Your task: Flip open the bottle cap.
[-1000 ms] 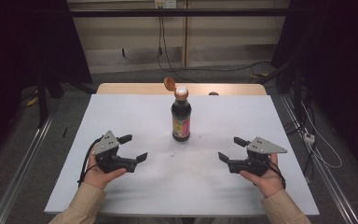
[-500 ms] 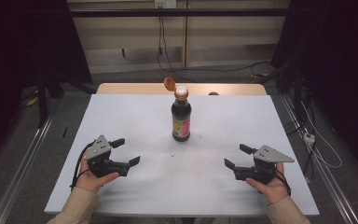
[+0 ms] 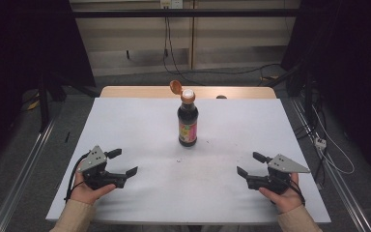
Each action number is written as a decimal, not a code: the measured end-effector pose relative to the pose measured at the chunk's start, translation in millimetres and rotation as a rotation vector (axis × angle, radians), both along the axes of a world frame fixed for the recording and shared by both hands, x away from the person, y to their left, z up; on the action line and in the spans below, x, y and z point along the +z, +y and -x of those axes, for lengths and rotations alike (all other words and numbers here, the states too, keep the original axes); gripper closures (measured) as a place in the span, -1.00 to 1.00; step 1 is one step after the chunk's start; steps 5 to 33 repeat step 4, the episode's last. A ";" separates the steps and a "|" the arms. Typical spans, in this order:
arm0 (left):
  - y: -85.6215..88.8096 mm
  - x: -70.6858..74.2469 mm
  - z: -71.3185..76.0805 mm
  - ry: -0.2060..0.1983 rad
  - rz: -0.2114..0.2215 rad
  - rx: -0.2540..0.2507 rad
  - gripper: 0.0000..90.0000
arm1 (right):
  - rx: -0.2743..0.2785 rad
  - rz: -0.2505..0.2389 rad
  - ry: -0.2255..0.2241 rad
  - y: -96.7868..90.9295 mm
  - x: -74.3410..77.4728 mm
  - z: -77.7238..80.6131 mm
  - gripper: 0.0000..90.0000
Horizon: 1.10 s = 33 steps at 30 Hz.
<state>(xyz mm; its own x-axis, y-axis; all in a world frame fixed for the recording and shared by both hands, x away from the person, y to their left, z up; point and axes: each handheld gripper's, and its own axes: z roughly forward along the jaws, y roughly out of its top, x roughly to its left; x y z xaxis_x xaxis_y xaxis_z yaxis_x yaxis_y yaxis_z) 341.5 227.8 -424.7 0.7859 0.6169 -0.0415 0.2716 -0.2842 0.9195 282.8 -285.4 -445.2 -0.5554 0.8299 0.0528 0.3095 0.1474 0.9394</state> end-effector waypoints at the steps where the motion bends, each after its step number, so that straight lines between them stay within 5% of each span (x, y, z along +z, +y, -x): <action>1: -0.2 -0.1 -0.4 -0.001 0.001 0.001 -0.79 | 0.001 0.001 -0.001 0.1 -0.1 0.0 -0.62; 33: -0.7 -0.4 -0.1 -0.001 0.001 0.000 -0.79 | 0.000 0.006 -0.004 0.4 -0.4 -0.3 -0.63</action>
